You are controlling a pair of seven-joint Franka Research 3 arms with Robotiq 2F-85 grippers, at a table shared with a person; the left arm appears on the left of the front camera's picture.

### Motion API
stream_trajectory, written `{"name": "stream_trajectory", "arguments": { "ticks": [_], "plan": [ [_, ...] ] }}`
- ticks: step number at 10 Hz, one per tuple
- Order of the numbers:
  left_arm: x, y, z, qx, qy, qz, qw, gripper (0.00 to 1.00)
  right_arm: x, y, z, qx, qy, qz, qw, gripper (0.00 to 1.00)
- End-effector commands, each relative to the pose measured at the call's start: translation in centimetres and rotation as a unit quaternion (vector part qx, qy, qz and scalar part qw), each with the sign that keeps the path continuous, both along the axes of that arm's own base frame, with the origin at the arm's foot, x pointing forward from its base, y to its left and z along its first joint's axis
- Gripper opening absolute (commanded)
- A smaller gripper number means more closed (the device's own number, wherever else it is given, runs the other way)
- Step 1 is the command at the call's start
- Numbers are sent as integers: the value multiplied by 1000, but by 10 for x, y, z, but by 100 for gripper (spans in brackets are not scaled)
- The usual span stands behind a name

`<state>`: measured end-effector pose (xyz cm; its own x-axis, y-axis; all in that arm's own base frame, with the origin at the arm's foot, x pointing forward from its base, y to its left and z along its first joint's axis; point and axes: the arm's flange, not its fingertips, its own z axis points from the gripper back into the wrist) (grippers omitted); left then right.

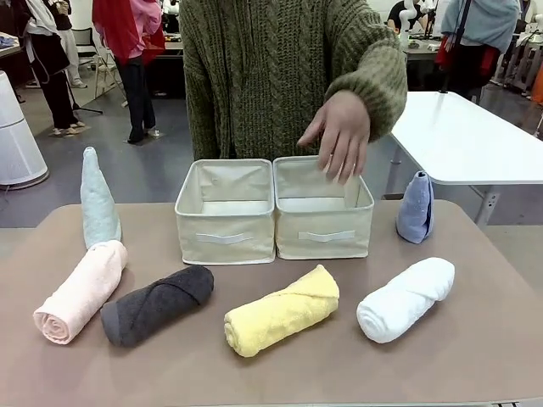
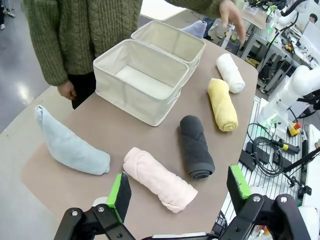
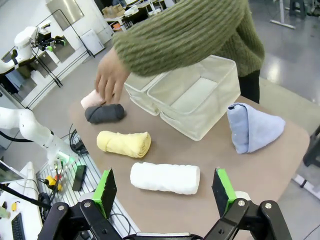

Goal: Sort the towels based on their folding style.
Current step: Pick up one triangle-folded towel and place it in the left Fabric basket.

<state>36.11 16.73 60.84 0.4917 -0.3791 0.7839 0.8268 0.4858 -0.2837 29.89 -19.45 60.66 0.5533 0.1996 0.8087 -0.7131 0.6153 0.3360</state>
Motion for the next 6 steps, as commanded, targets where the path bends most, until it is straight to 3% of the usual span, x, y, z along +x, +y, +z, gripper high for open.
{"name": "stream_trajectory", "arguments": {
  "ticks": [1,6],
  "plan": [
    [0,1,0,-4,-3,-3,1000,100,0,-1,-1,3,-8,3,1000,100],
    [0,1,0,-4,-3,-3,1000,100,0,-1,-1,3,-8,3,1000,100]
  ]
}}
